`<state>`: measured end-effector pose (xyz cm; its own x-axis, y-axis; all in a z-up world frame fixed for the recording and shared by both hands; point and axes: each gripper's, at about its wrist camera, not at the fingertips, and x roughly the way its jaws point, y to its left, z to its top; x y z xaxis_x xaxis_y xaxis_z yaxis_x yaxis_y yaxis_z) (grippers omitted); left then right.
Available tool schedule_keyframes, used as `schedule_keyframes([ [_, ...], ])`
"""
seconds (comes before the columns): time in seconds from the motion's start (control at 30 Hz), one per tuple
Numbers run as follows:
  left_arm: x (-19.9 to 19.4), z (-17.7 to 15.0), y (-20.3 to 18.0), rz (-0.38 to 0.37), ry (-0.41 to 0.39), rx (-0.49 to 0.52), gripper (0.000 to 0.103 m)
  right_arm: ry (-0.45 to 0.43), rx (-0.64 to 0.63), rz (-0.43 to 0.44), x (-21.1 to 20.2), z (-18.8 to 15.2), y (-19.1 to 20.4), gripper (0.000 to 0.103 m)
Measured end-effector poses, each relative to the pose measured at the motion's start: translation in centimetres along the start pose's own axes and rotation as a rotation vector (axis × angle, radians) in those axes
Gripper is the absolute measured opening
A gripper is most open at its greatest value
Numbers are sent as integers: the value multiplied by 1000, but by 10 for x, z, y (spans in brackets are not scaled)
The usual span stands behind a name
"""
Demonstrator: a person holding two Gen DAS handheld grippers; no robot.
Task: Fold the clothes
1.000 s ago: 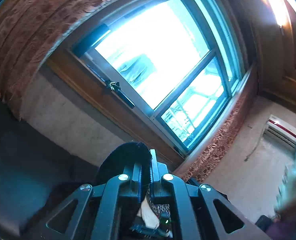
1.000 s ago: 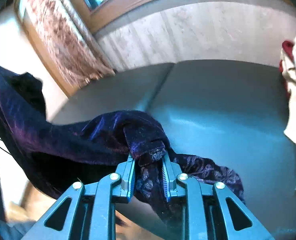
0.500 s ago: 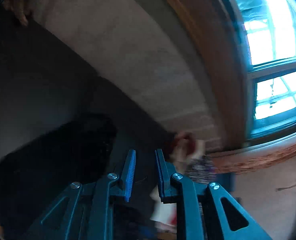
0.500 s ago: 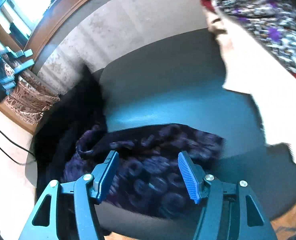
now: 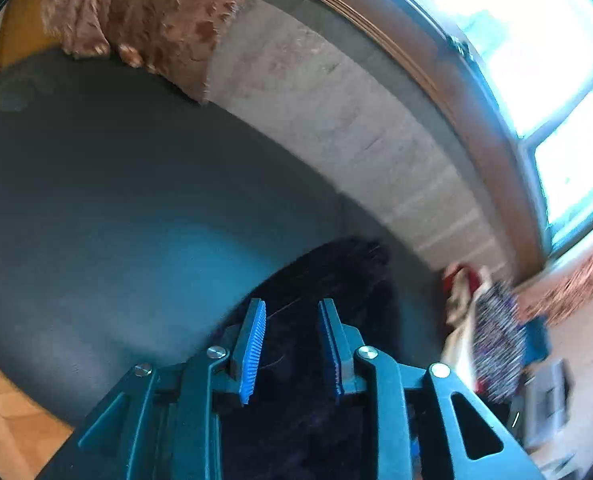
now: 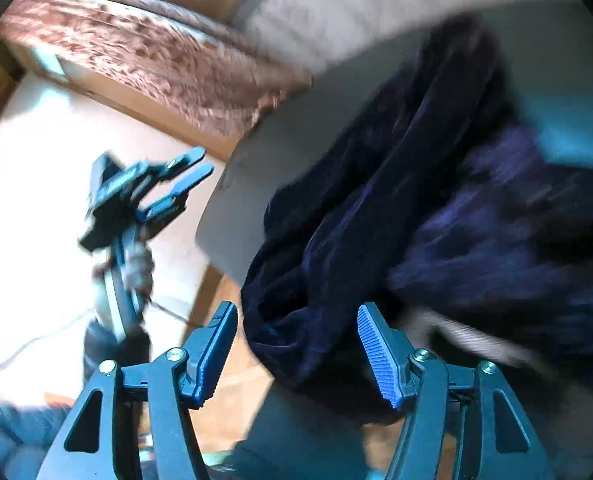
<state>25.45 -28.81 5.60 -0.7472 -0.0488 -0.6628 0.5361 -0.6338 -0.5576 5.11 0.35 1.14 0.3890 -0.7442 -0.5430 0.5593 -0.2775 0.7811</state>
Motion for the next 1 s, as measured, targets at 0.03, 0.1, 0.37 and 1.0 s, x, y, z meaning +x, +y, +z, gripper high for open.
schedule_keyframes([
  [0.03,-4,-10,6,10,-6,19,29,23,9,-17,12,0,-2,65],
  [0.1,-9,-27,18,11,-9,40,31,68,28,-50,35,0,-5,64],
  [0.37,3,-45,17,-66,29,86,32,5,-183,-224,26,9,31,4],
  [1.0,63,-63,-81,87,139,549,38,-539,-87,-933,-233,83,-44,65],
])
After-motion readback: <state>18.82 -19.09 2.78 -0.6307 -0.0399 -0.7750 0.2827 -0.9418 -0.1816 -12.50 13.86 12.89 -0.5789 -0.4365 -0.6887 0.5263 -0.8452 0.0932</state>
